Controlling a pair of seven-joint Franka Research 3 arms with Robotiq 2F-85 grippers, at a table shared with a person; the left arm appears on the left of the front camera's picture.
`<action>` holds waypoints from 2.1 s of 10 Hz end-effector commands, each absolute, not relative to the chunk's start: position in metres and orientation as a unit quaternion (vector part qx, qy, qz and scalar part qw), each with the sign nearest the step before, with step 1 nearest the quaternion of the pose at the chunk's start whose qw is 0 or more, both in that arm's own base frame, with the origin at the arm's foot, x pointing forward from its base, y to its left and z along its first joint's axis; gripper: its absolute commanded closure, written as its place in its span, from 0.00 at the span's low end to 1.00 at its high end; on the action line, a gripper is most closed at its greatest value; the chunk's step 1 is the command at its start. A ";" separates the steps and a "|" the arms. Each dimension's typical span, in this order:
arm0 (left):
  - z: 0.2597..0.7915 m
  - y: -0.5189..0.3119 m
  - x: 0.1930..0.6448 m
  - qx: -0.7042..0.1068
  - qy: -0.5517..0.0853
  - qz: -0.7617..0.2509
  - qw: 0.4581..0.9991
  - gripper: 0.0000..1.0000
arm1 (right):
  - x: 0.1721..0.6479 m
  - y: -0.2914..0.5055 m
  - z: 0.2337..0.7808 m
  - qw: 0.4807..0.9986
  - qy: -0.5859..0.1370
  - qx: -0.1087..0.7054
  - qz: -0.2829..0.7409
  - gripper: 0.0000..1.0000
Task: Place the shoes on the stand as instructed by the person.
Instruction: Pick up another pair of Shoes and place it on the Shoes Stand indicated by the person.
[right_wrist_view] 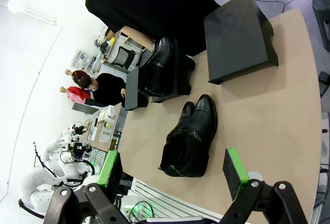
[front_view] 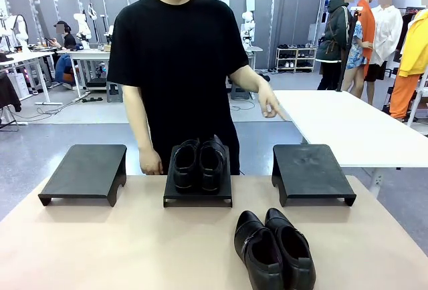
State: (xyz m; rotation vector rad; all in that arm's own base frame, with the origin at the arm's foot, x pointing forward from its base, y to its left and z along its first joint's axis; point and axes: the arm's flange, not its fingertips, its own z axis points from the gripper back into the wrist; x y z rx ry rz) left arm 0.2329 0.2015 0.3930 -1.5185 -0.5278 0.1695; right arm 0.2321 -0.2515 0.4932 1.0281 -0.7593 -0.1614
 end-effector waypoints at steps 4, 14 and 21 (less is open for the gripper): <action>0.393 0.202 0.232 -0.684 -0.238 0.071 0.686 0.00 | 0.232 -0.252 0.493 0.800 -0.354 0.479 -0.075 0.00; 0.393 0.202 0.232 -0.684 -0.238 0.071 0.686 0.00 | 0.285 -0.101 0.614 0.924 -0.179 0.336 0.025 0.00; 0.393 0.202 0.232 -0.684 -0.238 0.071 0.686 0.00 | 0.302 0.064 0.576 0.972 -0.131 0.190 0.033 0.00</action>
